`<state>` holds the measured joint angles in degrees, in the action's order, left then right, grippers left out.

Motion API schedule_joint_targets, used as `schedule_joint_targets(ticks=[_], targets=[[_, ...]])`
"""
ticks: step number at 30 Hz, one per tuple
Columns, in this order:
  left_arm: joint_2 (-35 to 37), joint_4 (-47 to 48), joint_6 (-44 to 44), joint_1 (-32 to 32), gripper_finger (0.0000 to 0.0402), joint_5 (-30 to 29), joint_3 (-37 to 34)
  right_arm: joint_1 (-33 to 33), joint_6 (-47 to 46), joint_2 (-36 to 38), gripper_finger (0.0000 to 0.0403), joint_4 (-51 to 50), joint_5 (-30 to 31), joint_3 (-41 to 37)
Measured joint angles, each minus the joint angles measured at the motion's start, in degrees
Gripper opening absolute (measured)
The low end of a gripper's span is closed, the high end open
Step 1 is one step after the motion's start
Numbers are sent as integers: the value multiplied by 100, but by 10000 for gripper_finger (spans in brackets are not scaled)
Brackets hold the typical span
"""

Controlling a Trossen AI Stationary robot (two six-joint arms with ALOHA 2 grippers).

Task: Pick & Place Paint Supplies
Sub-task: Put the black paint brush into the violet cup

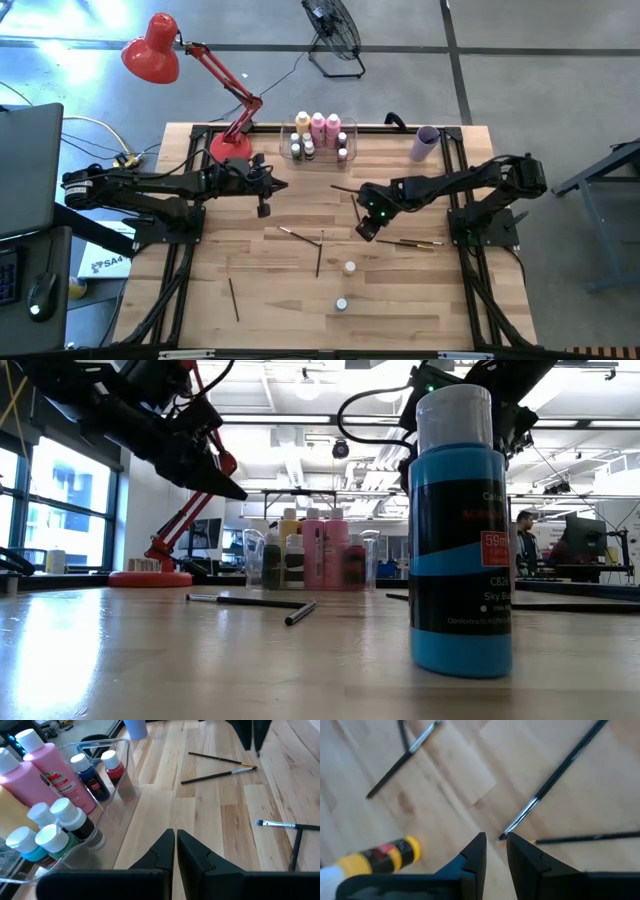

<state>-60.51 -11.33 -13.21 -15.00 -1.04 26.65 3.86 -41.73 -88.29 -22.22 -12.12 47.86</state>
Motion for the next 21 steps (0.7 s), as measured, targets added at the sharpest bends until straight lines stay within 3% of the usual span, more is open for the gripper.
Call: schedule_joint_targets(ticks=[7, 16, 21], targets=[[-2, 42, 2, 0, 17, 0, 0, 0, 379, 0, 67, 199, 293, 0], [-2, 44, 6, 0, 17, -2, 0, -11, -183, 0, 67, 204, 442, 0], [-2, 42, 28, 0, 17, -2, 0, -28, -199, 0, 89, 100, 427, 0]])
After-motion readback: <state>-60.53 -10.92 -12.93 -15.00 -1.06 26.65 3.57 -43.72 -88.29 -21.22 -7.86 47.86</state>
